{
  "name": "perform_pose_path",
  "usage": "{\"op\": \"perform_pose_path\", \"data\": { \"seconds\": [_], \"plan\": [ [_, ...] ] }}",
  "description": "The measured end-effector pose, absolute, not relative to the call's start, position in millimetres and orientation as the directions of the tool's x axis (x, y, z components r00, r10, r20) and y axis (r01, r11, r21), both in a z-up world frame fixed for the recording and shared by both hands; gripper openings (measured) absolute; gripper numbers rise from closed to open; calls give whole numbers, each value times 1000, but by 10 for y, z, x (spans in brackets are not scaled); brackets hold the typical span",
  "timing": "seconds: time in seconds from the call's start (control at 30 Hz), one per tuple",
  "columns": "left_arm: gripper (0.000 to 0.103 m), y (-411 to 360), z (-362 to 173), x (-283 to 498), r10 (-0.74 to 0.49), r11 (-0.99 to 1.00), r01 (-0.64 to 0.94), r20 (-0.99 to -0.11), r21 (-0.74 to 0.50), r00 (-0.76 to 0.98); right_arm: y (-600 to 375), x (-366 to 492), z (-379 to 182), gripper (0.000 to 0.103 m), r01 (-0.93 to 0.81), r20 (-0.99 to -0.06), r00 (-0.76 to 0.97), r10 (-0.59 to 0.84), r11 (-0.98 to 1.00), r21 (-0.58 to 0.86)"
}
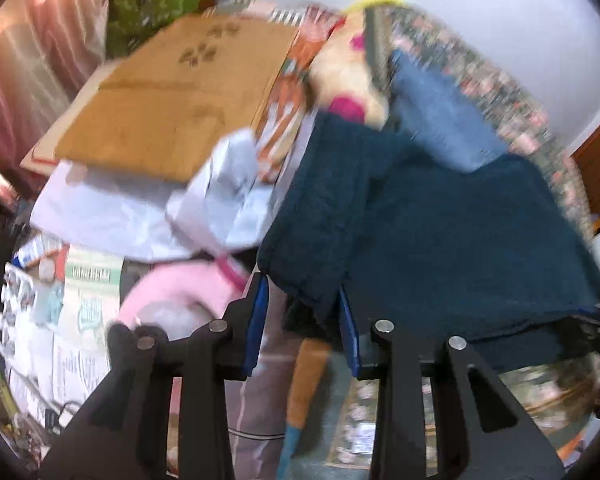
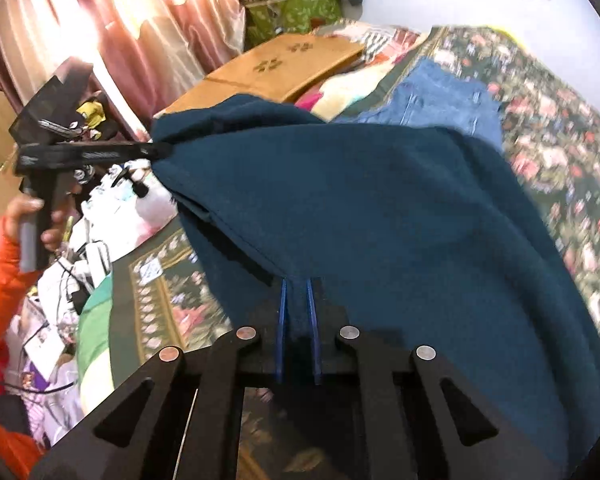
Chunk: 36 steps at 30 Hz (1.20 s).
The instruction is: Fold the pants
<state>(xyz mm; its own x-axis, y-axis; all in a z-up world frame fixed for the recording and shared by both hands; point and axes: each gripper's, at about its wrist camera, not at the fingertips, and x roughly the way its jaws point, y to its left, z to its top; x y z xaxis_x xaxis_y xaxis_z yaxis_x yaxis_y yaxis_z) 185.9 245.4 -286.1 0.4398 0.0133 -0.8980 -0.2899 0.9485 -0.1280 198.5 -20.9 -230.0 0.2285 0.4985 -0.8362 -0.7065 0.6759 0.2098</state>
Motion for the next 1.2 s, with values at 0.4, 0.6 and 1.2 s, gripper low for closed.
{"op": "perform_pose_path", "data": {
  "seconds": [0.4,0.6,1.2],
  "plan": [
    [39,2297,-2492,1691,100,956,-291,-877,-46,469,-706,1980,-2048,44,-584,-803,354,479,784,211],
    [58,1935,-2093,1804,61,967,-238,-827,-89,559,-1634,2022,-1813,45,-398,-752,489,443,880,260],
    [65,-316,-2349,2673,-77,997,33,-883,-69,463,-5317,1429,-1947,45,335,-778,625,-72,924,184]
  ]
}}
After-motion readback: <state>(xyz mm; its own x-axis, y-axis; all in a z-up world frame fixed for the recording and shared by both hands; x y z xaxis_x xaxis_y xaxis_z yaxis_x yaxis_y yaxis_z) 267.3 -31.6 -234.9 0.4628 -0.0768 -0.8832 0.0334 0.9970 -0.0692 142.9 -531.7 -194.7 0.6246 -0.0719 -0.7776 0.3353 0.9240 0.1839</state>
